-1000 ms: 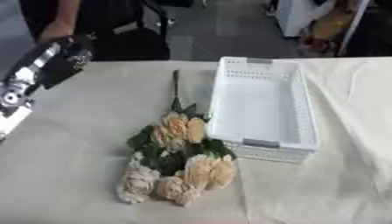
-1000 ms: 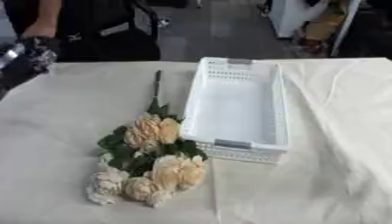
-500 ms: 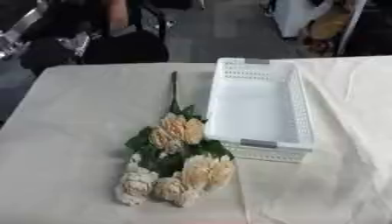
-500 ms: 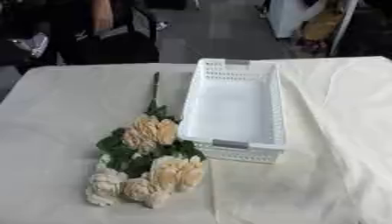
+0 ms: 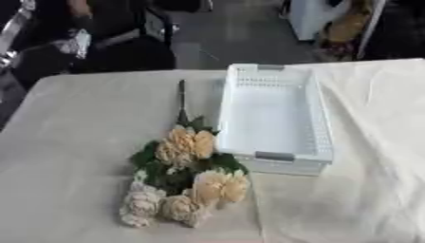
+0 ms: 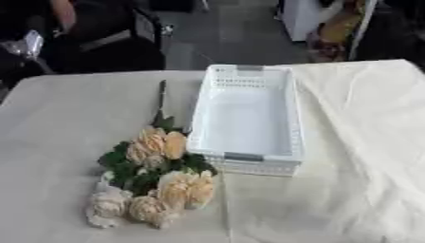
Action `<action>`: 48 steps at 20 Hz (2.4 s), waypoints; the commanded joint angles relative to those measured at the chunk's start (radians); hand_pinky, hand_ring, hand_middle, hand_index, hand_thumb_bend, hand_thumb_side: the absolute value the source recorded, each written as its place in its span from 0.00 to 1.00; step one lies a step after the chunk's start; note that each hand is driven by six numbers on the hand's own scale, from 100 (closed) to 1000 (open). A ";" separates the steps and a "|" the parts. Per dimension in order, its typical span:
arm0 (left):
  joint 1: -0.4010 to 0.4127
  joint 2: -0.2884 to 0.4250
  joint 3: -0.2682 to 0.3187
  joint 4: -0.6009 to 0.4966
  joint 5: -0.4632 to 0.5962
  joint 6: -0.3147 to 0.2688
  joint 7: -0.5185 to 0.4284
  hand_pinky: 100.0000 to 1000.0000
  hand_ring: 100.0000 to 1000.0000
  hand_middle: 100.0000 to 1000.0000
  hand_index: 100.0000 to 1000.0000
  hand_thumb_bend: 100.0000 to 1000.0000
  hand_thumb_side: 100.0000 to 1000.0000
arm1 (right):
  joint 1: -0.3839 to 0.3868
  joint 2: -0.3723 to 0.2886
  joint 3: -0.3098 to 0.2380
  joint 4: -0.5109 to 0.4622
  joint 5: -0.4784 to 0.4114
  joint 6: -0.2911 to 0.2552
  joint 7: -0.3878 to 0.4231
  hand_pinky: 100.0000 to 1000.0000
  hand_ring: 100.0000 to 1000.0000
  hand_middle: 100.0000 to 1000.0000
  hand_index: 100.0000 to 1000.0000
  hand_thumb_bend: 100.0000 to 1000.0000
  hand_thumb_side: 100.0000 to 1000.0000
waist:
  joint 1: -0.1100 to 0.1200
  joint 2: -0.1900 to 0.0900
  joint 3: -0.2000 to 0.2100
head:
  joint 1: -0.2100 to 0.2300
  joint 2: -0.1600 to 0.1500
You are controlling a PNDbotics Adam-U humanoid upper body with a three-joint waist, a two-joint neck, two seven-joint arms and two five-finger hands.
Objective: Pick up objects on the table and place them in the box.
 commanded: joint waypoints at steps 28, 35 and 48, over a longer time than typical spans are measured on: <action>0.009 0.119 -0.037 -0.014 -0.044 0.017 -0.128 0.70 0.74 0.75 0.86 0.21 0.34 | -0.010 -0.014 -0.001 -0.018 0.013 0.011 0.026 0.68 0.77 0.85 0.96 0.00 0.54 | 0.003 -0.005 -0.006 | 0.043 0.017; -0.075 0.316 -0.170 -0.009 -0.056 -0.051 -0.381 0.76 0.78 0.76 0.87 0.37 0.41 | -0.008 -0.022 0.008 -0.018 0.010 0.015 0.042 0.68 0.77 0.85 0.96 0.00 0.54 | 0.012 -0.007 -0.016 | 0.050 0.017; -0.233 0.335 -0.369 0.047 -0.061 -0.211 -0.583 0.81 0.82 0.79 0.92 0.66 0.51 | -0.017 -0.021 0.019 -0.018 -0.004 0.018 0.065 0.68 0.77 0.85 0.96 0.00 0.54 | 0.019 -0.005 -0.028 | 0.054 0.017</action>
